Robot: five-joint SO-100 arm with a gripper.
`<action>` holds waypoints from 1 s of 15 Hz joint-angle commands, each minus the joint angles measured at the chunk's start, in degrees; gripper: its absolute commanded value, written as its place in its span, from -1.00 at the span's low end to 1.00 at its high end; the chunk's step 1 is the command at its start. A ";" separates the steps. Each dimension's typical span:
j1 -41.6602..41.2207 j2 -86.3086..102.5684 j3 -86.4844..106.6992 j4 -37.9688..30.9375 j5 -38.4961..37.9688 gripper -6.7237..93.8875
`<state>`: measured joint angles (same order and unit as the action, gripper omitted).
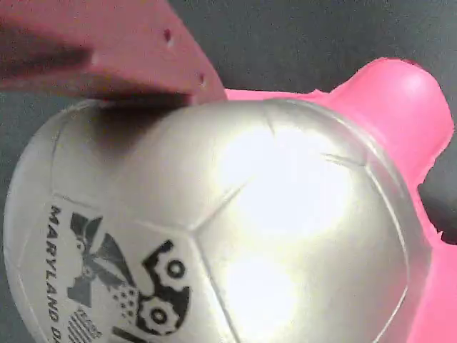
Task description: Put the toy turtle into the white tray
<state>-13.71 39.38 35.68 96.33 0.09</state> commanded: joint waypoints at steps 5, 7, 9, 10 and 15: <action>7.21 36.91 16.26 1.14 -2.64 -0.87; 12.22 46.49 21.88 0.79 -5.19 -0.87; 18.11 55.46 27.95 0.44 -9.05 -0.87; 21.36 57.57 29.00 0.44 -10.63 -0.87; 36.12 43.42 11.78 0.44 -9.40 -0.87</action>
<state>17.93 85.69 57.48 96.50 -9.93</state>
